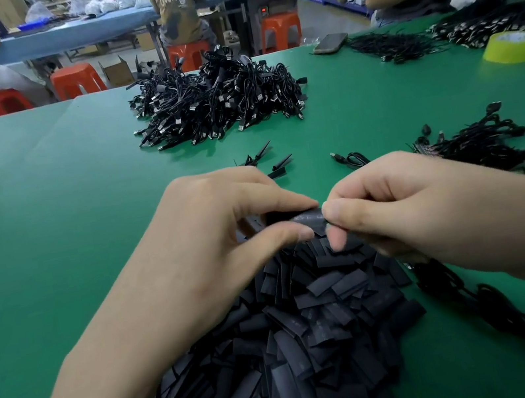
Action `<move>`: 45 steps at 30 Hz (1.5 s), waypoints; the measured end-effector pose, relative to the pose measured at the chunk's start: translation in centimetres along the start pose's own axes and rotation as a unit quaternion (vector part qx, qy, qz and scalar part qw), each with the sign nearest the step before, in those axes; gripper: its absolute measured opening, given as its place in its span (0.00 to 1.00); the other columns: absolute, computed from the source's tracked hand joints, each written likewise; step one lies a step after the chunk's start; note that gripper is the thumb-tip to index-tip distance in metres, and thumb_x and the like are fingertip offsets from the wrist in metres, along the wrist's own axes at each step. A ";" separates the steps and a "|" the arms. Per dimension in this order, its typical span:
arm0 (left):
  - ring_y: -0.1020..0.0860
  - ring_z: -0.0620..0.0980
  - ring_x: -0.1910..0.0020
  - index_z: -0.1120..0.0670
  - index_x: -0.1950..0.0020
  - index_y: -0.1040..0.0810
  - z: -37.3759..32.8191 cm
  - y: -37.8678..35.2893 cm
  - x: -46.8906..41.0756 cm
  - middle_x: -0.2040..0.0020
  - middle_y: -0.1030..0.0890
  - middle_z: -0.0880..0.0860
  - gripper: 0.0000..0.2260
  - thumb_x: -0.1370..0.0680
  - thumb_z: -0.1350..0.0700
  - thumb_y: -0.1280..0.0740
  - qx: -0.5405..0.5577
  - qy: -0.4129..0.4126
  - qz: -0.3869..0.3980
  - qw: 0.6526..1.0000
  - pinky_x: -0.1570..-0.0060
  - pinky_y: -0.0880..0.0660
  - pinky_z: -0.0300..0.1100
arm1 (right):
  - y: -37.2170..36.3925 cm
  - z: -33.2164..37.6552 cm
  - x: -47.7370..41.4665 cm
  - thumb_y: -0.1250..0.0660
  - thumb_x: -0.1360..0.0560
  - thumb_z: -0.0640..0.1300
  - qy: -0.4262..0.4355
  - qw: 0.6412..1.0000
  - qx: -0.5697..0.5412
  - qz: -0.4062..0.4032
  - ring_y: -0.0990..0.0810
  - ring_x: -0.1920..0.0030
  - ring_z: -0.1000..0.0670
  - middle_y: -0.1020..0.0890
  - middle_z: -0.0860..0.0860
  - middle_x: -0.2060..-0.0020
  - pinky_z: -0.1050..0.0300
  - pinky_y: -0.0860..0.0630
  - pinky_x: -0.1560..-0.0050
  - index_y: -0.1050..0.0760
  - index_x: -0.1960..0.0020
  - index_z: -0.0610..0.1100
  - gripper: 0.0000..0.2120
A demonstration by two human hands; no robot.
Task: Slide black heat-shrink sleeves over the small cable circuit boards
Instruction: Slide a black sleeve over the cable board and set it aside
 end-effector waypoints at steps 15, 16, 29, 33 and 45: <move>0.18 0.42 0.54 0.48 0.46 0.12 0.0 0.7 0.0 0.56 0.15 0.43 0.08 0.25 0.52 0.23 0.001 -0.010 -0.079 0.997 0.53 0.25 0.33 | 2.1 0.5 0.2 0.31 0.24 0.50 0.029 0.990 -0.101 -0.100 0.29 0.68 0.47 0.19 0.48 0.73 0.46 0.33 0.59 0.17 0.57 0.52 0.06; 0.18 0.42 0.54 0.48 0.46 0.12 0.0 0.7 0.1 0.56 0.15 0.43 0.08 0.25 0.53 0.23 0.000 -0.012 -0.082 0.997 0.53 0.25 0.32 | 2.1 0.4 0.3 0.31 0.24 0.50 0.027 0.990 -0.100 -0.100 0.30 0.69 0.46 0.19 0.48 0.73 0.46 0.34 0.60 0.17 0.56 0.52 0.05; 0.18 0.41 0.54 0.51 0.46 0.12 -0.7 0.6 0.2 0.54 0.14 0.46 0.08 0.25 0.53 0.25 -0.006 -0.047 -0.118 0.992 0.51 0.23 0.36 | 2.1 0.4 0.5 0.31 0.26 0.50 0.017 0.987 -0.125 -0.099 0.32 0.70 0.48 0.22 0.48 0.75 0.49 0.35 0.61 0.17 0.58 0.51 0.06; 0.18 0.41 0.55 0.52 0.46 0.12 -0.6 0.4 0.2 0.54 0.15 0.46 0.09 0.25 0.52 0.25 -0.005 -0.049 -0.120 0.992 0.51 0.24 0.32 | 1.8 0.6 0.3 0.31 0.23 0.47 0.024 0.988 -0.123 -0.094 0.28 0.71 0.50 0.20 0.48 0.74 0.58 0.31 0.64 0.17 0.58 0.50 0.07; 0.18 0.41 0.54 0.51 0.46 0.13 -0.2 1.1 0.3 0.54 0.15 0.45 0.09 0.25 0.51 0.23 0.002 -0.040 -0.143 0.989 0.51 0.25 0.32 | 2.2 1.4 0.6 0.31 0.25 0.49 0.038 0.987 -0.112 -0.109 0.16 0.66 0.51 0.15 0.48 0.68 0.38 0.23 0.48 0.17 0.60 0.50 0.08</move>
Point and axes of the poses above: each hand's wrist, its own x-axis away from the middle knuckle, its own y-axis out of the back of the hand, z = x × y, the point moved 7 cm from there along -x, towards the middle knuckle
